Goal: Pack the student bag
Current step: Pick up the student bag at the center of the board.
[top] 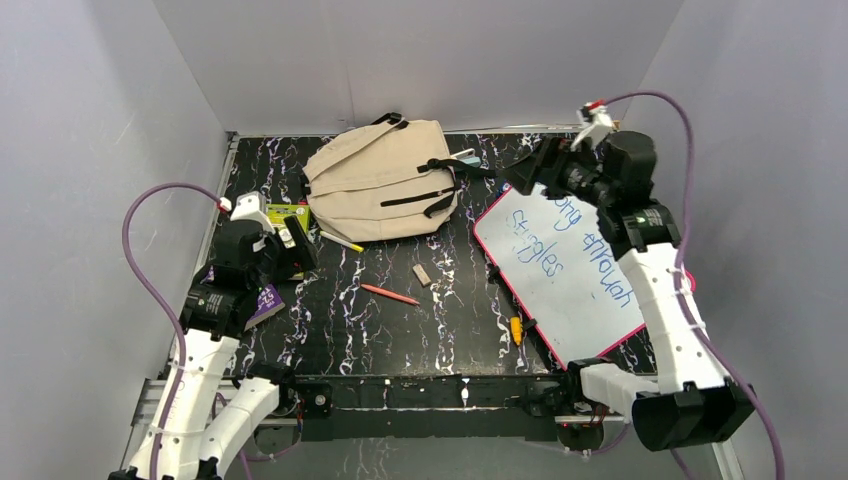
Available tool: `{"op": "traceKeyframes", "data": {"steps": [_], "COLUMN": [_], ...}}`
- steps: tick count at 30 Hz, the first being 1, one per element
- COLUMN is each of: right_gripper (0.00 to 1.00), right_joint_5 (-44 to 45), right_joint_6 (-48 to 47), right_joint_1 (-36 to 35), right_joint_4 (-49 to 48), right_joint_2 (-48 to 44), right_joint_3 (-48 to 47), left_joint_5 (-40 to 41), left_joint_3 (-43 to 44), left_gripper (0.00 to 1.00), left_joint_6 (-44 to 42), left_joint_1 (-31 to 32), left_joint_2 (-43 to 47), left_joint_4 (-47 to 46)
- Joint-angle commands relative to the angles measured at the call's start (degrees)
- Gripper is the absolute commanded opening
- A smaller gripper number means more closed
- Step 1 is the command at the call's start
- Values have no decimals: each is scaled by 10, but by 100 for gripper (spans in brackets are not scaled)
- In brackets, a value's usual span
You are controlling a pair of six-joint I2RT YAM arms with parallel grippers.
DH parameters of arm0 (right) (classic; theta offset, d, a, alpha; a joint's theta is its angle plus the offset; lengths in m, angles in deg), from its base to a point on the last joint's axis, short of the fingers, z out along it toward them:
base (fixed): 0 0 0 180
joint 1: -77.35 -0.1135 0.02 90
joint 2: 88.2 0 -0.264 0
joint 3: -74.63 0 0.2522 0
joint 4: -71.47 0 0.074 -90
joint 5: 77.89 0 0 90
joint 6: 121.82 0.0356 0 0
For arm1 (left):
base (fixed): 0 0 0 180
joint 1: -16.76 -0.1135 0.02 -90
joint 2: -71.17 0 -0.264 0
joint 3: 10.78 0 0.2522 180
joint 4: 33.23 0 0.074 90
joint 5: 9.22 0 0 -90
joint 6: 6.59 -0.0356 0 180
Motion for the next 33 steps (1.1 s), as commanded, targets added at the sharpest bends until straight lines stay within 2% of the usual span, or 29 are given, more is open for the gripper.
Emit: {"op": "traceKeyframes", "data": {"steps": [1,5,10,14,21,29,33], "right_gripper": [99,99,99,99,99,99,99], "right_joint_5": [65,183,268,311,259,222,215], "right_joint_6": [-33,-85,-141,-239,-399,-681,-737], "right_joint_1": [-117,-247,-338,-406,-451,-482,-484], "right_joint_4": [-44,-38,-72,-105,-239,-416,-417], "right_joint_2": [34,102,219,336,443,468,494], "right_joint_3": [-31,-54,-72,-119,-132,-11,-17], "left_joint_5": [-35,-26,37,62,80,78,78], "left_joint_3": [-34,-67,-71,-79,-81,-81,-82], "left_gripper": [89,89,88,88,88,88,88], "left_joint_6": [3,11,24,32,37,36,36], "left_joint_1": [-5,-5,-5,-5,-5,-5,-5], "left_joint_2": [41,80,122,163,172,161,159], "left_joint_4": [-37,-66,-56,-55,-48,-48,-48]}}
